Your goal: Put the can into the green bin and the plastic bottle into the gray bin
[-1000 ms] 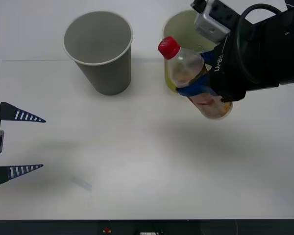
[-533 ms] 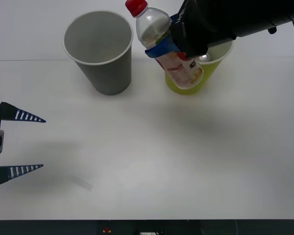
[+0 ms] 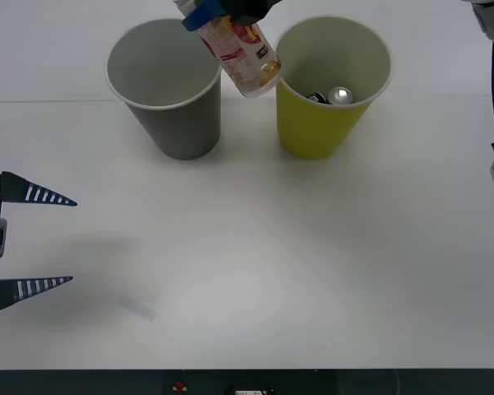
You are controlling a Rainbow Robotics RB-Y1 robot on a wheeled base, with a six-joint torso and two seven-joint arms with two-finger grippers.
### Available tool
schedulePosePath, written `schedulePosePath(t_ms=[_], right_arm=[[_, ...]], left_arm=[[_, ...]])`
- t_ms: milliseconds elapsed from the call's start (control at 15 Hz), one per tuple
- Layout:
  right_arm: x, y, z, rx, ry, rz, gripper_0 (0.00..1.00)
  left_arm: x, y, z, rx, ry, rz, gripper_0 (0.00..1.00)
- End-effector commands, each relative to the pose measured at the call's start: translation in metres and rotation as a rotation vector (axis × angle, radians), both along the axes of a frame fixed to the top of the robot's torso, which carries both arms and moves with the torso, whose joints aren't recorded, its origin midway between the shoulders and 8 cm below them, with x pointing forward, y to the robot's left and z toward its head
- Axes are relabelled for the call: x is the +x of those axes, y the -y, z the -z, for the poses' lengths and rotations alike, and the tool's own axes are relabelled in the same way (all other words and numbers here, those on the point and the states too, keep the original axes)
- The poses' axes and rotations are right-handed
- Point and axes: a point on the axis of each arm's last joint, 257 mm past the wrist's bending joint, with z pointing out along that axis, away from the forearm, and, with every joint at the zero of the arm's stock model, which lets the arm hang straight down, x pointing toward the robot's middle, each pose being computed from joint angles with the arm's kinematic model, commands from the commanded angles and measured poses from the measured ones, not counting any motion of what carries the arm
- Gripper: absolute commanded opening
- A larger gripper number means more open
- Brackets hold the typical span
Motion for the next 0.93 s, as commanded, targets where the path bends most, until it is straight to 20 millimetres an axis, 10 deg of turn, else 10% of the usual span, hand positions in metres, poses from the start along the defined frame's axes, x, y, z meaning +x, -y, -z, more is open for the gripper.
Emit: schedulePosePath(t_ms=[67, 933], right_arm=[[0.018, -0.024, -0.014, 0.018, -0.009, 0.019, 0.00], [0.091, -0.092, 0.010, 0.019, -0.021, 0.121, 0.00]], left_arm=[[0.000, 0.000, 0.000, 0.000, 0.000, 0.000, 1.00], [0.000, 0.000, 0.000, 0.000, 0.000, 0.000, 1.00]])
